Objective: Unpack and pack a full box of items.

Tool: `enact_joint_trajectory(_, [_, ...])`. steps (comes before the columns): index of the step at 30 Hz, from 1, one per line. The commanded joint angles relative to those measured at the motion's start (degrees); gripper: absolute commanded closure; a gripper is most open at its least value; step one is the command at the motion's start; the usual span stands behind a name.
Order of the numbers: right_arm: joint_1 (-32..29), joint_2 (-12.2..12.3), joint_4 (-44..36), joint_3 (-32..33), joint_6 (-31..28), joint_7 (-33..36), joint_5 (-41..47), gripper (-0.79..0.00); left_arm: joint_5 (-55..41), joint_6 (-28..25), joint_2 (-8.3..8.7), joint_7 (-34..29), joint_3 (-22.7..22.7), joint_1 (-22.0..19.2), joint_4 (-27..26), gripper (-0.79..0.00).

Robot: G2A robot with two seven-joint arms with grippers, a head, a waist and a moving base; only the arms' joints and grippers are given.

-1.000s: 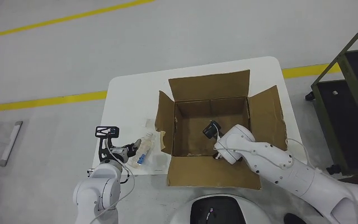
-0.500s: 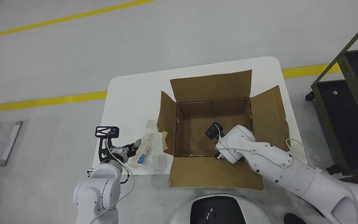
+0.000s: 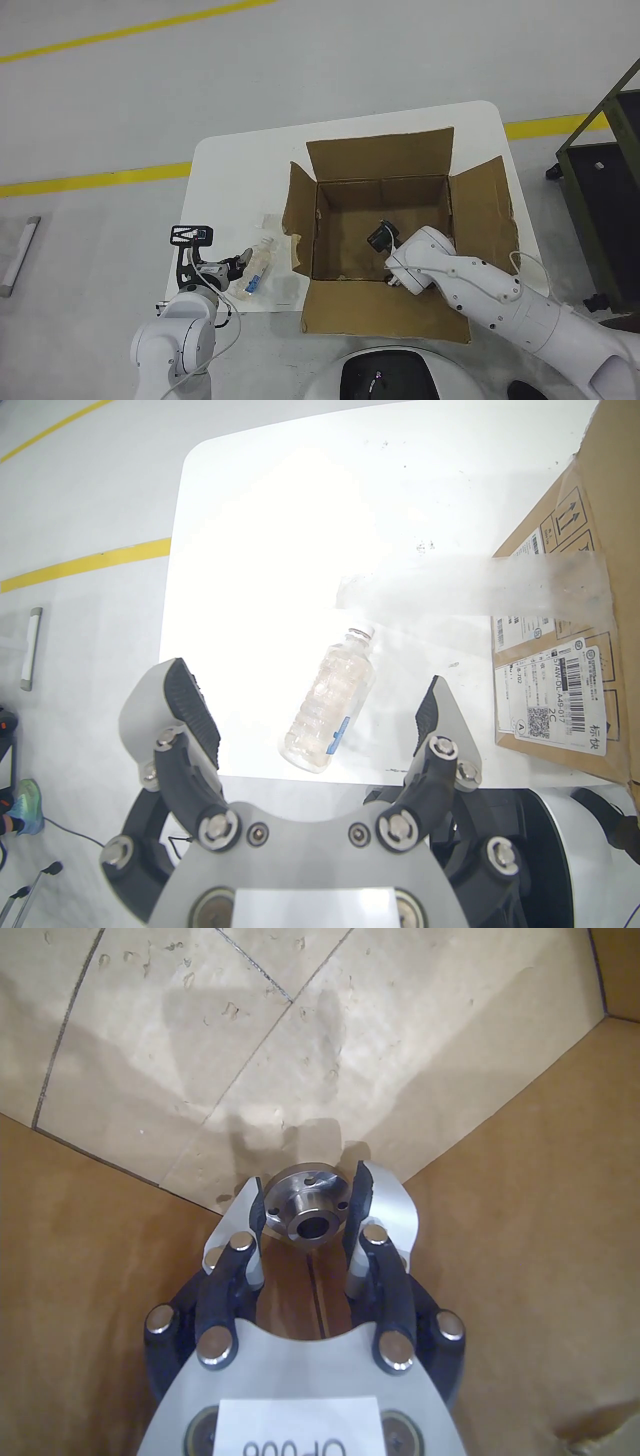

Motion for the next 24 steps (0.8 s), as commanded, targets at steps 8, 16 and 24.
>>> enact_joint_trajectory(8, [-0.6,-0.7,1.0,0.9,0.0,0.0,-0.9,-0.289,0.0,0.0,0.0,0.0,0.0,0.0,0.0,-0.785])
enact_joint_trajectory(16, [-1.9,-1.5,1.0,3.7,0.0,0.0,-2.6,0.0,0.0,0.0,0.0,0.0,0.0,0.0,0.0,-0.785])
enact_joint_trajectory(24, [-4.3,-2.3,-0.9,7.9,0.0,0.0,-5.1,0.0,0.0,0.0,0.0,0.0,0.0,0.0,0.0,-0.785])
